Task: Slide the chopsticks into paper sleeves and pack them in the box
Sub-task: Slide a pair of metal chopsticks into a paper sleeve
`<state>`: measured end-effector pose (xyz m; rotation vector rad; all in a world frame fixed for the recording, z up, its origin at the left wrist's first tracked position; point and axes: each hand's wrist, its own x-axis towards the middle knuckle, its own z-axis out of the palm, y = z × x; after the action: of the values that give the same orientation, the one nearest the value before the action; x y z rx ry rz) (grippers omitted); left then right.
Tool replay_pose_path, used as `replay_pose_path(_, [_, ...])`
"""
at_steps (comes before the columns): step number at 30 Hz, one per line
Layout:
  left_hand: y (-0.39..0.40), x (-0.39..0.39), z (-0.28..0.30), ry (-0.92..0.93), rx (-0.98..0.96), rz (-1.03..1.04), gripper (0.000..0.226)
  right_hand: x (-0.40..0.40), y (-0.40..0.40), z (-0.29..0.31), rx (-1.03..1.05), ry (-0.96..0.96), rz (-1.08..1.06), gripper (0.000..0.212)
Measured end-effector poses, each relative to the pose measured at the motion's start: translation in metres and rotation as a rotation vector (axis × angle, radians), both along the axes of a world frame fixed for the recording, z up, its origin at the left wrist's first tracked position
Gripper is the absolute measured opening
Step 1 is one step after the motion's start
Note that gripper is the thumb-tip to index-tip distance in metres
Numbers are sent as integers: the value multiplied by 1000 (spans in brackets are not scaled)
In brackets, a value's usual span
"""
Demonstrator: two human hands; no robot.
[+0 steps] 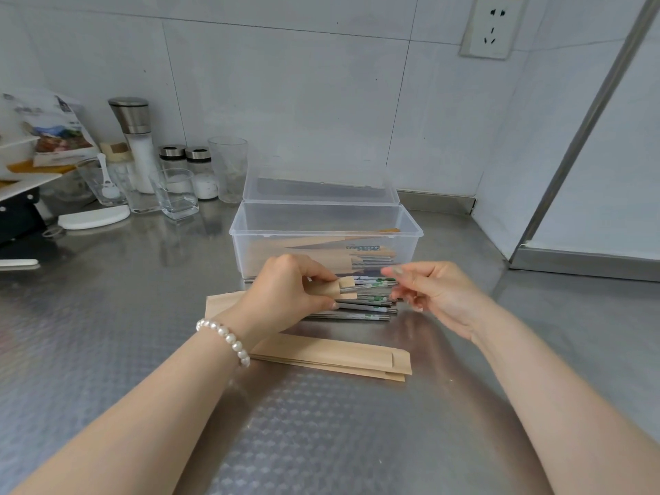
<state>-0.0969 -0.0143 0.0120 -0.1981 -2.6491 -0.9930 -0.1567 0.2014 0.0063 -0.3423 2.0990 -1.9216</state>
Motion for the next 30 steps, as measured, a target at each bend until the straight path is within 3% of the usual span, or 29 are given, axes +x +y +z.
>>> replay_pose_path(2, [-1,0,1,2,10,15,34,-5,6,0,1,99,-125,21])
replay_pose_path(4, [-2,-1,1,4,24,33,35,-11,13,-4,171,227,-228,11])
replay_pose_path(9, [-5,-2,0,0,18,55,36,-20,16,-17,590,328,-149,12])
replay_pose_path(18, [-3,-1,0,-10,-25,21,37,-20,15,-18,664,393,-115,13])
replay_pose_path(21, [-3,-1,0,-16,-26,21,36,-18,17,-12,454,341,-168,15])
replay_pose_path(24, [-3,-1,0,-17,-29,21,37,-18,19,-3,64,269,-294,22])
replay_pose_path(27, [-3,-1,0,-17,-43,18,37,-19,23,7,-318,261,-538,27])
replay_pose_path(30, [-4,0,0,-18,-54,17,36,-18,34,14,-498,249,-770,29])
